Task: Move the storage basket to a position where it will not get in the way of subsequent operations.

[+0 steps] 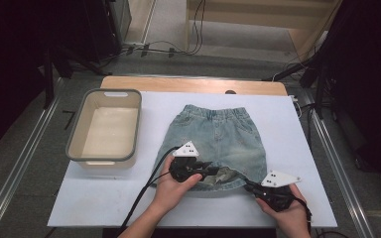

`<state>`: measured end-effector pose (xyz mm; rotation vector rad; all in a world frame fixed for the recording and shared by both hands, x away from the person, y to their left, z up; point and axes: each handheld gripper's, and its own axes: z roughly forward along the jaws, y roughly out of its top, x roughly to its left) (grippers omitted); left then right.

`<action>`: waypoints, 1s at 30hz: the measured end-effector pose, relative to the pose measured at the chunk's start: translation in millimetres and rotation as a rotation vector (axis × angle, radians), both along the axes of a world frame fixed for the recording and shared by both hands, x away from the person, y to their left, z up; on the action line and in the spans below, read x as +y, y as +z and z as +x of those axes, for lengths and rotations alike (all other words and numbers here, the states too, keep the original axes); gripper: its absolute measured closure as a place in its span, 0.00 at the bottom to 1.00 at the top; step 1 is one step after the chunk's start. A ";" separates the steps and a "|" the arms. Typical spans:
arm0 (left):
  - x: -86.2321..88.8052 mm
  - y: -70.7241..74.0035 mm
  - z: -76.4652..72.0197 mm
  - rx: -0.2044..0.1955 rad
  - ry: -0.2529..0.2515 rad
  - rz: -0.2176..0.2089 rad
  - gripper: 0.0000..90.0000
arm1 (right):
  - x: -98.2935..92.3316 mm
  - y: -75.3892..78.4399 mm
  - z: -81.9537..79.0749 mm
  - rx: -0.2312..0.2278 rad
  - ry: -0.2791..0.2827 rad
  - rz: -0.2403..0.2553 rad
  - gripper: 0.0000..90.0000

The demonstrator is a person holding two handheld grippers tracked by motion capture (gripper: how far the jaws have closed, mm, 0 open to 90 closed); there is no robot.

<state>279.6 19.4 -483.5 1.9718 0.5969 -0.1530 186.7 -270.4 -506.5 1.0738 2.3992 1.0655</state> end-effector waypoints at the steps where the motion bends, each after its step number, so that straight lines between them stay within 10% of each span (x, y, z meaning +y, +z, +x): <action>1: -0.2 -0.2 -0.3 -0.001 -0.002 0.001 0.81 | -1.6 0.2 -2.2 0.002 0.001 -0.004 0.93; 9: -0.1 -1.7 -0.9 0.007 -0.005 -0.003 0.81 | -7.8 -7.3 -15.9 0.031 0.016 -0.070 0.92; 14: 0.0 -2.2 -1.1 0.007 -0.009 -0.001 0.81 | -18.0 1.7 -20.1 0.030 0.046 0.059 0.81; 22: -0.8 -3.9 0.0 0.019 -0.011 -0.007 0.81 | -42.6 2.0 -28.6 -0.038 -0.099 0.081 0.65; 30: -1.6 -5.0 0.0 0.031 -0.011 -0.016 0.81 | -27.5 -9.5 -17.7 -0.075 -0.144 -0.051 0.38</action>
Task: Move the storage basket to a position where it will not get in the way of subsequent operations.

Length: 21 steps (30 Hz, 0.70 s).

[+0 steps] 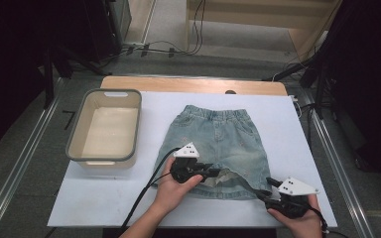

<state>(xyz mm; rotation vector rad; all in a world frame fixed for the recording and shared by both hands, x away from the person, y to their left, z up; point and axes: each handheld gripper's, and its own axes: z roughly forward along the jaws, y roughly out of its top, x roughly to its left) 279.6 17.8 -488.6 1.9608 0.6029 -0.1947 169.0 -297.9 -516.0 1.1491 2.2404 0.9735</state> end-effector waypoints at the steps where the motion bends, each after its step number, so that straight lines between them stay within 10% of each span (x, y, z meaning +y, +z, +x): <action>1: -0.1 -0.2 -0.1 0.000 -0.001 0.001 0.81 | 2.0 -1.1 1.7 -0.007 -0.005 -0.021 0.38; 7: 0.6 -0.2 -0.2 0.004 -0.003 0.000 0.81 | 4.2 -5.9 5.0 0.007 0.005 -0.060 0.45; 11: -0.2 -2.1 -0.6 0.008 -0.006 0.005 0.81 | 1.3 -5.0 3.8 0.020 0.004 -0.046 0.68; 15: -0.6 -3.8 -2.1 0.013 -0.008 0.007 0.81 | -9.5 1.9 0.9 0.010 -0.020 0.044 0.88; 21: -5.1 -8.5 -6.8 0.026 -0.037 0.029 0.80 | -38.5 9.3 -8.7 0.015 -0.106 0.193 0.91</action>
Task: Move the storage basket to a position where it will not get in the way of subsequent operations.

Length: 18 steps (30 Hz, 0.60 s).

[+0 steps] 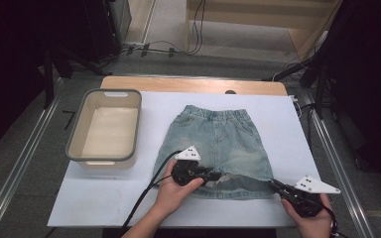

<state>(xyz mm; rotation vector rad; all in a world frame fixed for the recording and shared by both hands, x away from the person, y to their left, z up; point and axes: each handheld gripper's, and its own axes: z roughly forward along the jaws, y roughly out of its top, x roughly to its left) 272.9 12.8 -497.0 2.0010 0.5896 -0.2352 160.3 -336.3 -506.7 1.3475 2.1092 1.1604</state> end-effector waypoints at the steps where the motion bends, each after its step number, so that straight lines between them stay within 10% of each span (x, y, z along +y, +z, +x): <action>1: -2.0 -1.5 -1.6 0.000 -0.009 0.006 0.79 | -3.0 0.1 -1.0 0.006 -0.011 0.015 0.91; 6: -7.3 -7.3 -6.5 0.024 -0.063 0.019 0.73 | -11.9 -4.2 -7.0 0.052 -0.062 0.023 0.92; 11: -0.5 1.4 -12.5 -0.023 -0.032 0.020 0.38 | -23.6 -8.7 -11.8 0.072 -0.082 0.052 0.90; 18: 47.7 19.2 -11.0 -0.046 0.071 -0.013 0.28 | -22.4 6.3 -18.3 -0.042 -0.083 0.113 0.45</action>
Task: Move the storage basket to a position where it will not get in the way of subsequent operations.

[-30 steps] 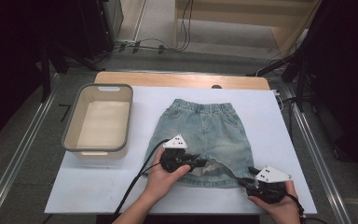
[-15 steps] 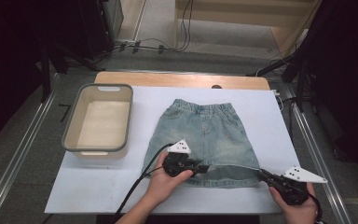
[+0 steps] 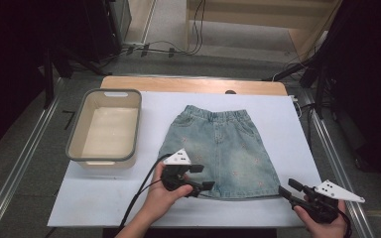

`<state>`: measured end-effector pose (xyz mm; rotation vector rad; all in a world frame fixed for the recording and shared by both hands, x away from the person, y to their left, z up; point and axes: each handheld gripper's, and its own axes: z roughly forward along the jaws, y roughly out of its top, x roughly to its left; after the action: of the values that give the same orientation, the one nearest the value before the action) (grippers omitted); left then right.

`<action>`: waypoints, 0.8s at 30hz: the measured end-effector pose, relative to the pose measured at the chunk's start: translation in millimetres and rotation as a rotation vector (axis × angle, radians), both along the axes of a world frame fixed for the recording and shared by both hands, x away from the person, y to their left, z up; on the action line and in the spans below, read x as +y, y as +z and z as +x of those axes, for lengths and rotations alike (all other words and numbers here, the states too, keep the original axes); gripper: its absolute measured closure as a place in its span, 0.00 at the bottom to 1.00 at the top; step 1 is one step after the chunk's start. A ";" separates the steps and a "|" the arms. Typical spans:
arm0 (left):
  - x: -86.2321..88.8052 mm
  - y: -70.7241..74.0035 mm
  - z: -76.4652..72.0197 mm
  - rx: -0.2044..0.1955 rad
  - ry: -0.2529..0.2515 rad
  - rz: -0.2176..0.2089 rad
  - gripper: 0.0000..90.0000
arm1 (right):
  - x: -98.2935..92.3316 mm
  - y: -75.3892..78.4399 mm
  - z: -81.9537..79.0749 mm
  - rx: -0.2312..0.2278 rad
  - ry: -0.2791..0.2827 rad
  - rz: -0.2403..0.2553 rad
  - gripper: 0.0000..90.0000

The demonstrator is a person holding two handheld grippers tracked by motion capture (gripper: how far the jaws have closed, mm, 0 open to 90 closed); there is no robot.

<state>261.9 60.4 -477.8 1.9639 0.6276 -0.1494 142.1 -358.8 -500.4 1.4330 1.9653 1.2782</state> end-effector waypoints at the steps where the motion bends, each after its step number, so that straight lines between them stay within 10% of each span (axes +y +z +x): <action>1: 10.2 1.6 0.6 -0.002 0.019 -0.004 0.27 | 0.0 1.8 0.2 -0.011 -0.003 0.005 0.43; 24: 122.3 -12.1 -8.0 0.028 0.274 0.060 0.47 | 11.2 -12.4 26.0 0.092 0.019 -0.035 0.79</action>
<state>253.9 182.7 -489.9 1.9146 0.9207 0.0115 168.0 -347.6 -512.8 1.4845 2.0555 1.1997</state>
